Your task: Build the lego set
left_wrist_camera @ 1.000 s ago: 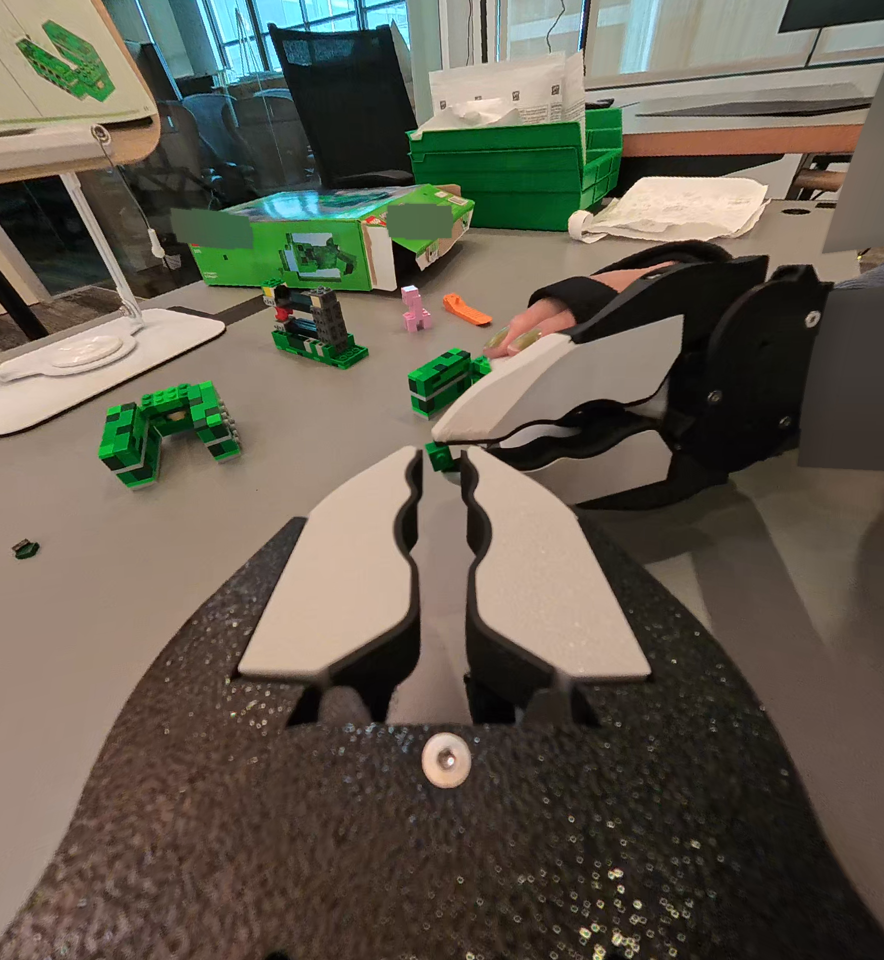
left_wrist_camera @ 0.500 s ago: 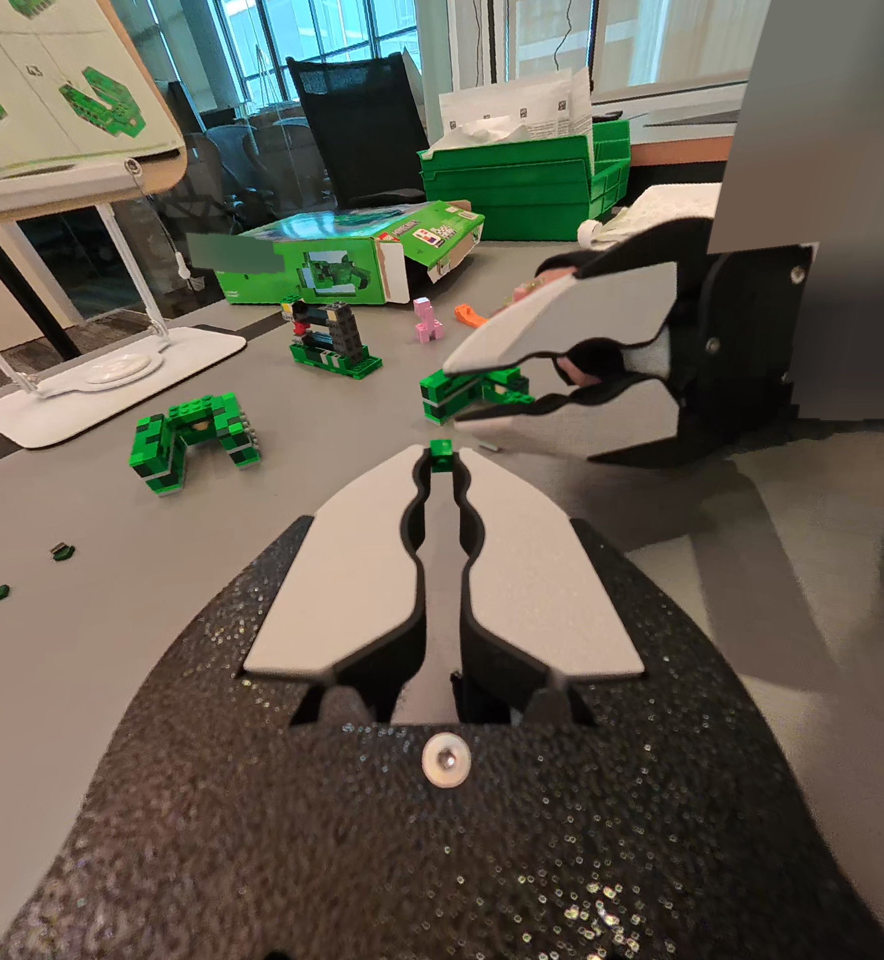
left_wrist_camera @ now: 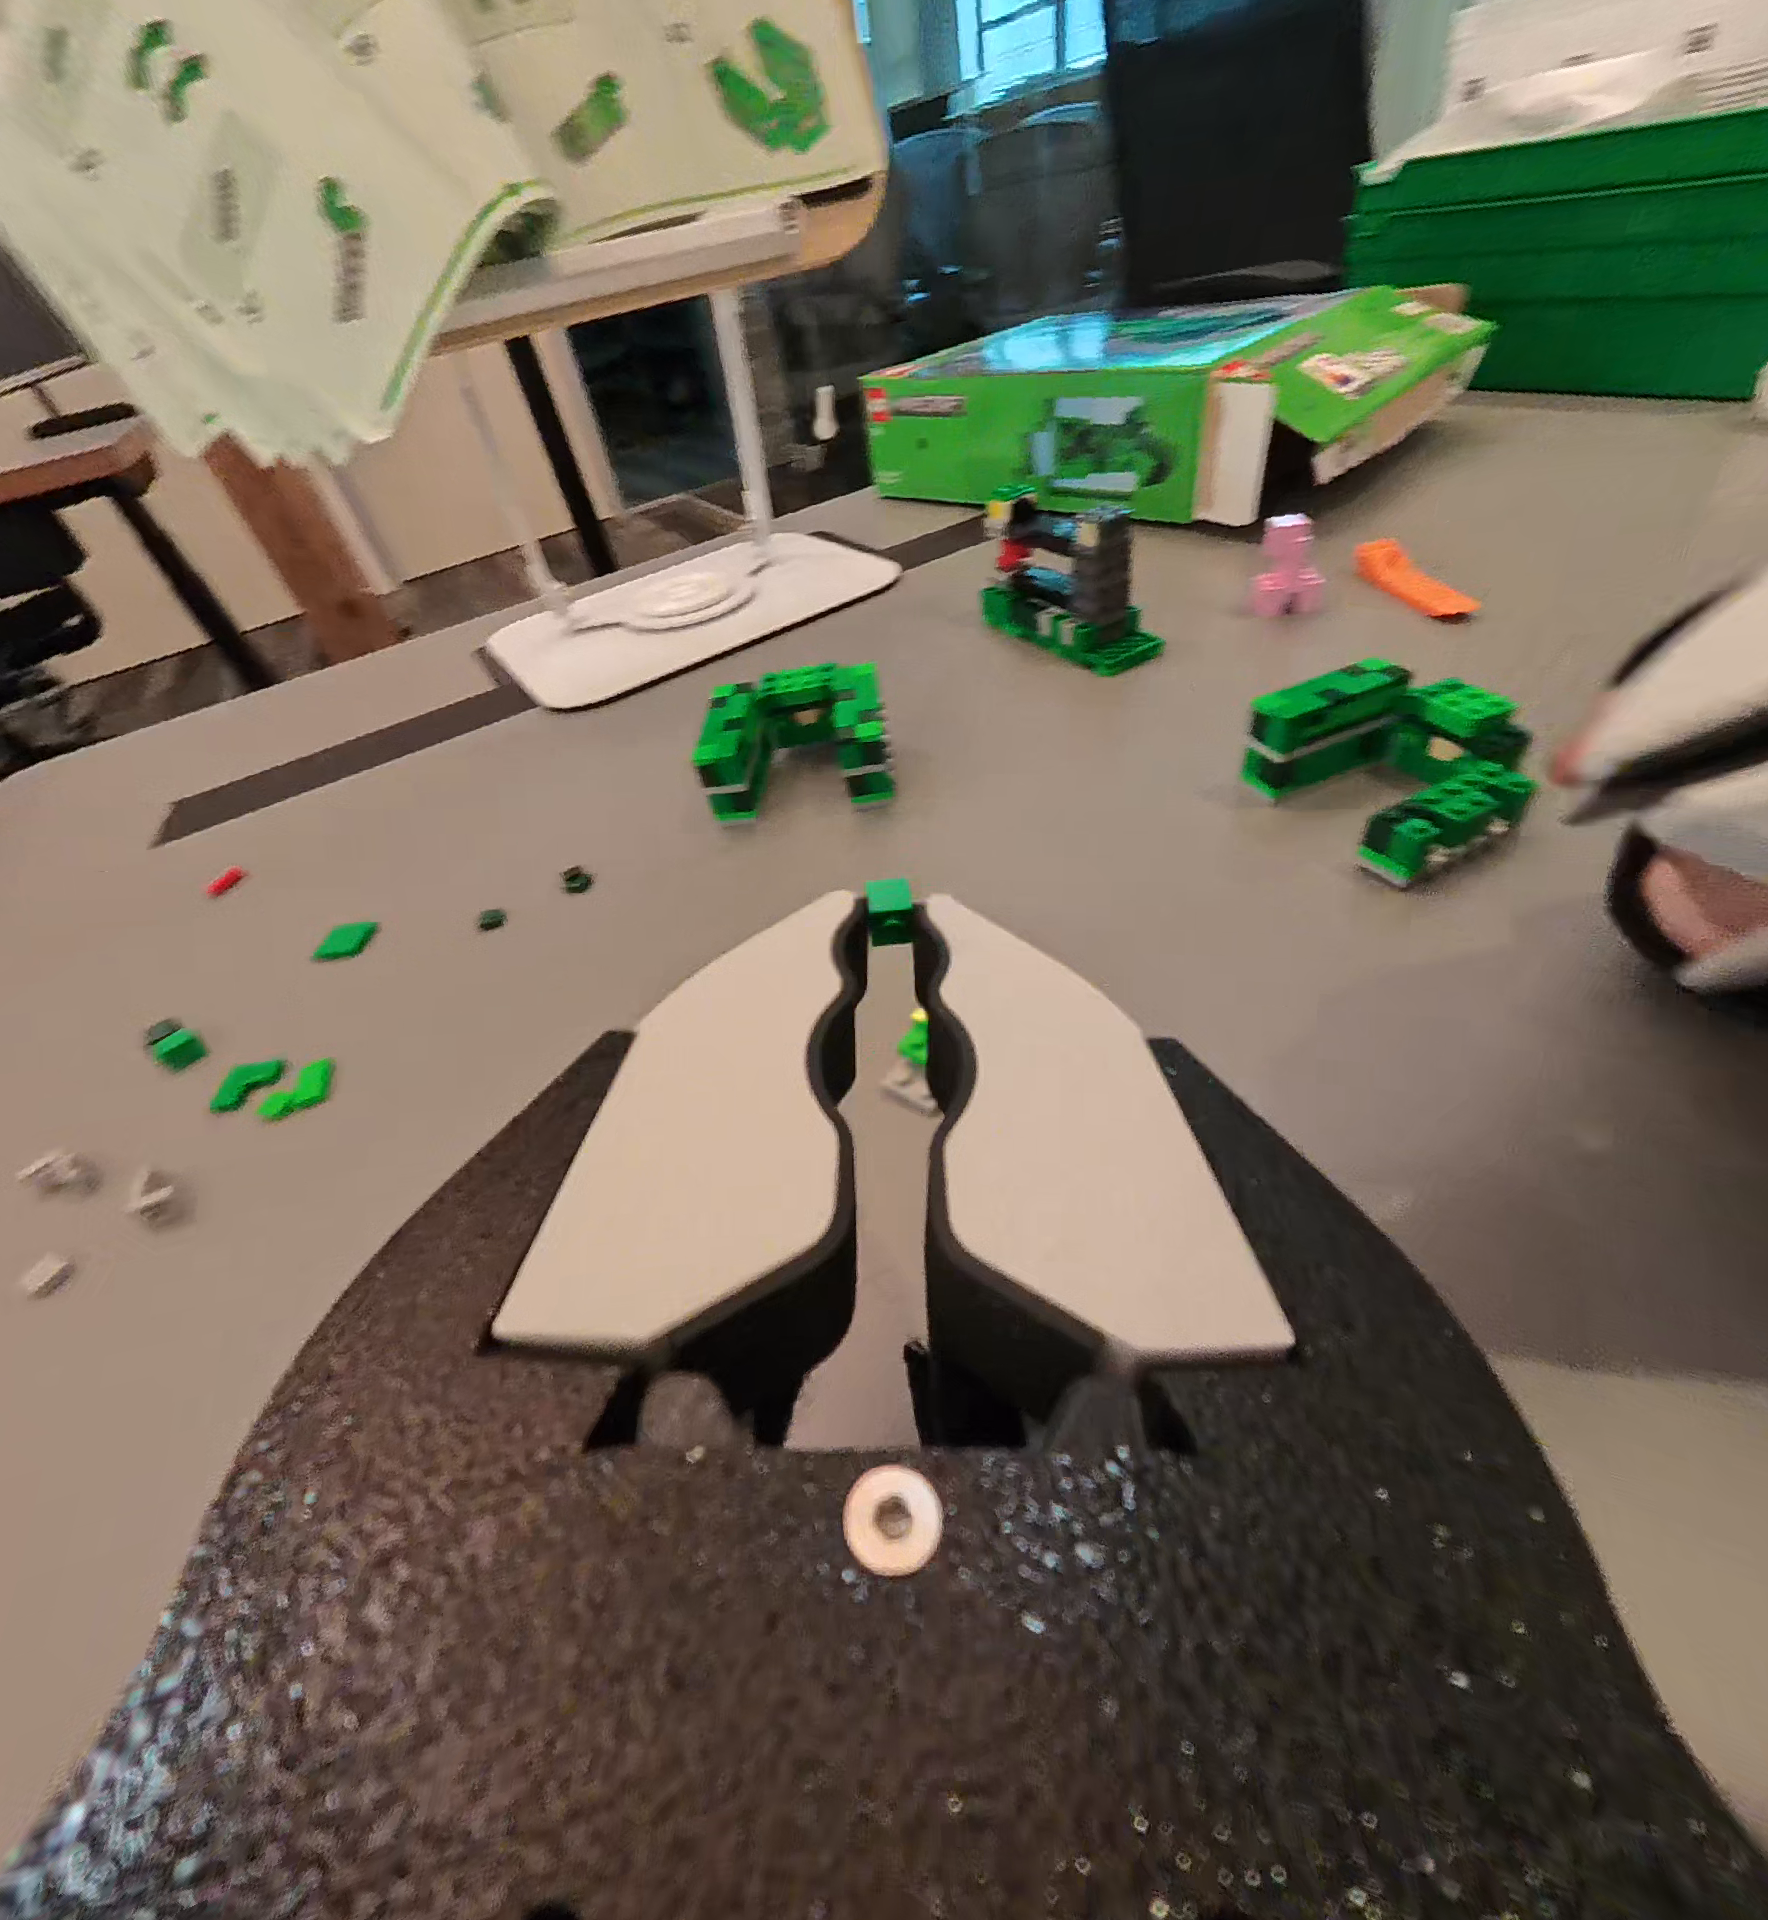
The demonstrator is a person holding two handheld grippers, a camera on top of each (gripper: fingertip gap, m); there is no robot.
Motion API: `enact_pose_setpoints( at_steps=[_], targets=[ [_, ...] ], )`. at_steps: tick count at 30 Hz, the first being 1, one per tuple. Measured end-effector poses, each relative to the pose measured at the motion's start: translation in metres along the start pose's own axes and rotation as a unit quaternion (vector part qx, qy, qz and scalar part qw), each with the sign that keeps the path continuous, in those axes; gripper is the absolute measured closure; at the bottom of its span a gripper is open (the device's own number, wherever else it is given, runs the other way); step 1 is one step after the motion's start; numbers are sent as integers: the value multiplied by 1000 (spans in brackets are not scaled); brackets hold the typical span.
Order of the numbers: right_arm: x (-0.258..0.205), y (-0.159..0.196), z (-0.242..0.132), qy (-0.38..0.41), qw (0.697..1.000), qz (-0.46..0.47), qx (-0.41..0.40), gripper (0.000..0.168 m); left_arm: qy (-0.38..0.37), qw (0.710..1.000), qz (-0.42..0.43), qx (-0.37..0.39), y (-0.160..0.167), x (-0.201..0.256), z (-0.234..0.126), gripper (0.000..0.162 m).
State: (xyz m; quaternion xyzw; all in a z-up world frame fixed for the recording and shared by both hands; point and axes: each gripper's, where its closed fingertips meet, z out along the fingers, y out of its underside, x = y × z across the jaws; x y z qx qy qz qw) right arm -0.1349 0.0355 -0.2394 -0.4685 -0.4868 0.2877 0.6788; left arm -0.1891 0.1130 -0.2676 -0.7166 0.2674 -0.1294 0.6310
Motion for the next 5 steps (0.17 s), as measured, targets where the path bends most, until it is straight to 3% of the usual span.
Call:
enact_pose_setpoints(
  at_steps=[5],
  targets=[
    [-4,-16,17,-22,997,20,70,168,-75,996,40,-23,9,-36,1,155]
  ],
)
